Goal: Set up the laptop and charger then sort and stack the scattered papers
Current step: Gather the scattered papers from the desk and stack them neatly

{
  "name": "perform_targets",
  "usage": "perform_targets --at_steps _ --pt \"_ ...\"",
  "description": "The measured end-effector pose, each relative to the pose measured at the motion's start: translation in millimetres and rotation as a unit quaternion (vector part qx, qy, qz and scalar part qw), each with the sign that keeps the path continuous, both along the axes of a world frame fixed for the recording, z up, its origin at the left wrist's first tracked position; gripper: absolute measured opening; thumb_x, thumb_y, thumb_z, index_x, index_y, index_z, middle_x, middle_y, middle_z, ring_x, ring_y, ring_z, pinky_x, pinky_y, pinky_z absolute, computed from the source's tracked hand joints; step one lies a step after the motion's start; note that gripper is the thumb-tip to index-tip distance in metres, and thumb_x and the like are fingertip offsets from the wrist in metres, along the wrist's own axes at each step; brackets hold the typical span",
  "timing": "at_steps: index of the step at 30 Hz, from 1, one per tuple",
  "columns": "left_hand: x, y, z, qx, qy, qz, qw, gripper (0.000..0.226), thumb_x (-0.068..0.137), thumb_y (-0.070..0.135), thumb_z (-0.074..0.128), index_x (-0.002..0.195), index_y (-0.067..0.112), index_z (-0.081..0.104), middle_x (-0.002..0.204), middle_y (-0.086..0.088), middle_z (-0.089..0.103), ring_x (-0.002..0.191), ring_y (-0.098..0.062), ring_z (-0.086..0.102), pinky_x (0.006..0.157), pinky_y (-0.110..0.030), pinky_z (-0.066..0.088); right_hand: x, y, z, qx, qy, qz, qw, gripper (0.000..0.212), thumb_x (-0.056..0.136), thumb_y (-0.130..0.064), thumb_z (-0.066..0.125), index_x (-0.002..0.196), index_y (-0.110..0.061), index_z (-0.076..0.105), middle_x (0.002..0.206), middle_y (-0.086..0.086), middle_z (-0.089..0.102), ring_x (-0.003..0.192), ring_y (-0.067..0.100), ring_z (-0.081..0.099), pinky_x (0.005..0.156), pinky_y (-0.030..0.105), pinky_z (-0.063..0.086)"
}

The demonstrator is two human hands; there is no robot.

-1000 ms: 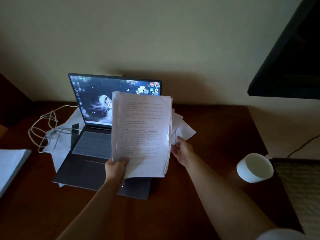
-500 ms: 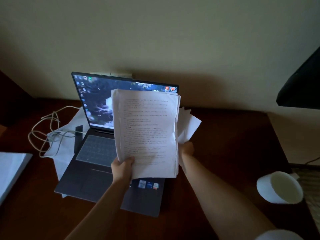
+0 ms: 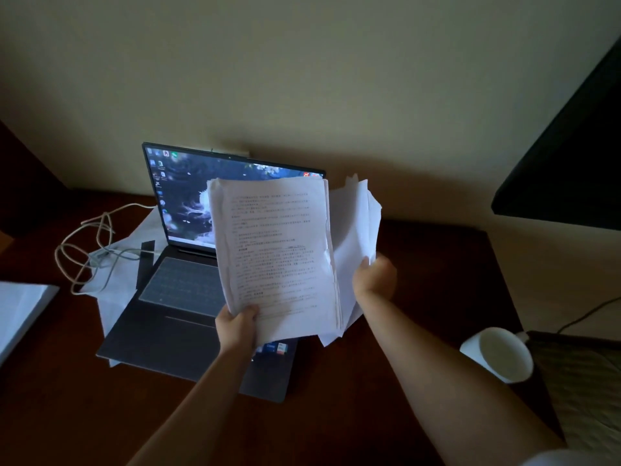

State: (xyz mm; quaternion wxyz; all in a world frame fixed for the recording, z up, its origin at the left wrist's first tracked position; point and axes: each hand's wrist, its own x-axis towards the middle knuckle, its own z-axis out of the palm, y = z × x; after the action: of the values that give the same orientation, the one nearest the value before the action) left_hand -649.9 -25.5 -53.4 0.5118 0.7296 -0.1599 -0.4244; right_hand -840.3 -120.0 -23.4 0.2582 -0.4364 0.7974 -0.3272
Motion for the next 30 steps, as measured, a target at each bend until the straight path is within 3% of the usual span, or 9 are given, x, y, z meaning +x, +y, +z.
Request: perform_targets --at_steps 5,10,14,17,22,24,27,30 --pt "-23 22 5 -0.012 0.008 0.021 1.0 0.016 0.085 -0.003 0.054 0.08 0.013 0.057 0.083 -0.009 0.061 0.081 -0.029 0.061 0.069 -0.04 0.056 -29 18 28 -0.043 0.007 -0.006 0.999 0.024 0.093 -0.009 0.049 0.106 -0.001 0.066 0.108 0.02 0.067 0.104 0.039 0.06 0.081 0.036 0.046" --pt "-51 50 12 -0.01 -0.007 0.041 0.999 0.015 0.084 0.0 0.053 0.097 0.007 0.057 0.084 -0.006 0.06 0.085 -0.027 0.06 0.073 -0.036 0.051 -70 37 67 -0.106 0.002 -0.022 0.994 0.026 0.092 -0.009 0.05 0.112 -0.002 0.066 0.111 0.02 0.066 0.107 0.038 0.059 0.085 0.038 0.046" --pt "-74 74 14 -0.012 -0.008 0.06 0.998 0.019 0.083 -0.003 0.051 0.1 0.003 0.058 0.085 -0.01 0.06 0.082 -0.029 0.06 0.069 -0.035 0.051 -113 50 89 -0.082 -0.023 -0.018 0.996 0.029 0.092 -0.01 0.051 0.114 0.007 0.061 0.12 0.023 0.061 0.114 0.037 0.056 0.09 0.037 0.045" --pt "-87 93 12 -0.017 0.007 0.077 0.997 0.021 0.084 -0.001 0.051 0.103 0.002 0.058 0.083 -0.013 0.057 0.068 -0.029 0.055 0.052 -0.029 0.044 -127 71 65 -0.032 -0.082 -0.003 0.996 0.028 0.086 -0.007 0.053 0.111 0.005 0.061 0.115 0.021 0.064 0.108 0.037 0.06 0.082 0.036 0.048" --pt "-95 133 -3 0.019 0.003 0.098 0.995 0.018 0.086 0.002 0.051 0.103 0.0 0.055 0.083 -0.017 0.055 0.047 -0.024 0.041 0.042 -0.027 0.038 -136 117 2 0.071 -0.131 0.043 0.988 0.031 0.084 -0.005 0.053 0.114 0.002 0.06 0.116 0.018 0.063 0.107 0.034 0.06 0.077 0.031 0.047" --pt "-97 153 -14 0.044 -0.002 0.099 0.994 0.013 0.086 0.005 0.051 0.099 0.001 0.054 0.073 -0.016 0.051 0.042 -0.024 0.041 0.038 -0.027 0.039 -132 133 -24 0.135 -0.161 0.07 0.975 0.031 0.085 -0.007 0.053 0.115 -0.001 0.059 0.116 0.016 0.063 0.099 0.032 0.062 0.072 0.03 0.048" --pt "-101 179 -30 0.069 0.001 0.131 0.989 0.009 0.085 0.004 0.051 0.093 0.0 0.054 0.061 -0.011 0.044 0.042 -0.023 0.039 0.041 -0.027 0.037 -128 149 -58 0.227 -0.171 0.099 0.954 0.035 0.087 -0.014 0.054 0.121 -0.005 0.057 0.119 0.014 0.061 0.099 0.031 0.061 0.079 0.035 0.055" --pt "-104 197 -37 0.082 0.0 0.162 0.983 0.004 0.084 0.001 0.051 0.087 0.003 0.053 0.062 -0.01 0.045 0.045 -0.022 0.04 0.04 -0.023 0.035 -136 156 -76 0.252 -0.183 0.1 0.945 0.034 0.086 -0.013 0.057 0.12 -0.006 0.057 0.117 0.012 0.061 0.101 0.03 0.06 0.084 0.038 0.055"
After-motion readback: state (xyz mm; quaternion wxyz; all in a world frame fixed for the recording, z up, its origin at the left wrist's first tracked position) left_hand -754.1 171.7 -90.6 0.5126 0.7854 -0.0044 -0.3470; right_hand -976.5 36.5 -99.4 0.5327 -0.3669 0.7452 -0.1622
